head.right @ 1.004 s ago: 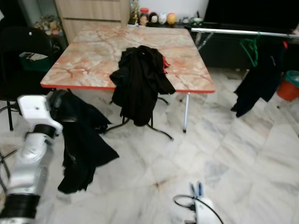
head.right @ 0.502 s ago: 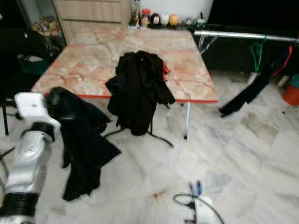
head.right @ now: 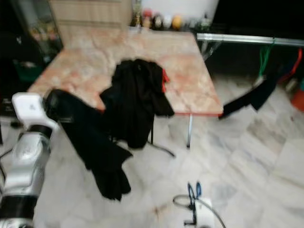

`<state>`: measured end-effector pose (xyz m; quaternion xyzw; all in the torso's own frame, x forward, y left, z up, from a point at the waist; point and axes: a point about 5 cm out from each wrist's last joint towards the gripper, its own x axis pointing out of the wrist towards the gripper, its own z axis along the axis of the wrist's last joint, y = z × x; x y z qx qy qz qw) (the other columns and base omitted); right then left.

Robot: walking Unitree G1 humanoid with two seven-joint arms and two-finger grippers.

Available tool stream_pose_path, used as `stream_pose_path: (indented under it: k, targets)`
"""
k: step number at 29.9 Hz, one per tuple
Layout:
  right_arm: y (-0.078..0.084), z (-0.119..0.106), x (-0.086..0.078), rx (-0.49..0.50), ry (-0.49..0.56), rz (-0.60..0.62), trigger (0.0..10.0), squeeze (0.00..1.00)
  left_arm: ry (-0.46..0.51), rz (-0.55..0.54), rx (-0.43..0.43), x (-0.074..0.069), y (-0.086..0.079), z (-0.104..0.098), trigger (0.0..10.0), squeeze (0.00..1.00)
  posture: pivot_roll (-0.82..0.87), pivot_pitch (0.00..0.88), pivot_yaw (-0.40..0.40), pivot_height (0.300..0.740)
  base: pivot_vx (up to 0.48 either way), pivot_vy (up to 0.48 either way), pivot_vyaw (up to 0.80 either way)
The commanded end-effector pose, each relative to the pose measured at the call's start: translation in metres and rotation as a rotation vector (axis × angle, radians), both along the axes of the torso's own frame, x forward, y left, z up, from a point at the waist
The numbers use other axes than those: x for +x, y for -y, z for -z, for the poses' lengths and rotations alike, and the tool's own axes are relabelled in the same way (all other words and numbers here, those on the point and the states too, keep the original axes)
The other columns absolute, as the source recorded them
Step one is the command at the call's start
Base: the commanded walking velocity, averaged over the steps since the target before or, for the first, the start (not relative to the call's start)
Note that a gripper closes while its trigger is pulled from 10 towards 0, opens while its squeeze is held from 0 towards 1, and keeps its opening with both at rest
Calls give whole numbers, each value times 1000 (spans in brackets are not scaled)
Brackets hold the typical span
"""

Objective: Hang hanger

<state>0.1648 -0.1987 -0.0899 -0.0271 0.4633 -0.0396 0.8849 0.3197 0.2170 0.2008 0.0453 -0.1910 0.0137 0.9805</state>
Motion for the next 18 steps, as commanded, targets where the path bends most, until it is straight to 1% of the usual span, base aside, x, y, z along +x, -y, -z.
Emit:
stream_pose_path:
  k: [1, 2, 5, 6, 7, 9, 11, 12, 15, 16, 17, 18]
  targets:
    - [10, 0, -4, -19, -8, 24, 10000, 0, 62, 29, 29, 7, 1, -22, 10000, 0, 112, 0, -10, 740, 289, 0, 0]
    - [10, 0, -4, -18, -6, 29, 10000, 0, 92, 38, 49, 13, -1, -35, 10000, 0, 113, 0, -9, 740, 292, 0, 0]
    - [9, 0, -4, -17, -6, 32, 10000, 0, 130, 46, 77, 18, -2, -50, 10000, 0, 112, 0, -7, 740, 291, 0, 0]
    - [9, 0, -4, -16, -5, 34, 10000, 0, 169, 48, 89, 21, -2, -64, 10000, 0, 111, 0, -4, 740, 289, 0, 0]
    - [9, 0, -4, -16, -5, 34, 10000, 0, 169, 48, 89, 21, -2, -64, 10000, 0, 111, 0, -4, 740, 289, 0, 0]
    - [9, 0, -3, -14, -5, 36, 10000, 0, 235, 35, 101, 25, -3, -87, 10000, 0, 115, 0, -6, 740, 289, 0, 0]
    - [9, 0, -3, -14, -6, 35, 10000, 0, 264, 24, 101, 27, -5, -98, 10000, 0, 117, 0, -8, 740, 291, 0, 0]
    - [9, 0, -3, -13, -6, 36, 10000, 0, 293, 22, 106, 29, -5, -108, 10000, 0, 117, 0, -8, 740, 289, 0, 0]
    - [9, 0, -3, -12, -5, 35, 10000, 0, 325, 17, 112, 33, -5, -123, 10000, 0, 118, 0, -9, 740, 290, 0, 0]
    - [9, 0, -3, -12, -4, 36, 10000, 0, 350, 13, 107, 36, -6, -133, 10000, 0, 118, 0, -9, 740, 285, 0, 0]
    - [9, 0, -3, -12, -4, 36, 10000, 0, 350, 13, 107, 36, -6, -133, 10000, 0, 118, 0, -9, 740, 285, 0, 0]
    - [9, 0, -3, -12, -4, 37, 10000, 0, 369, 10, 108, 37, -6, -140, 10000, 0, 118, 0, -9, 740, 292, 0, 0]
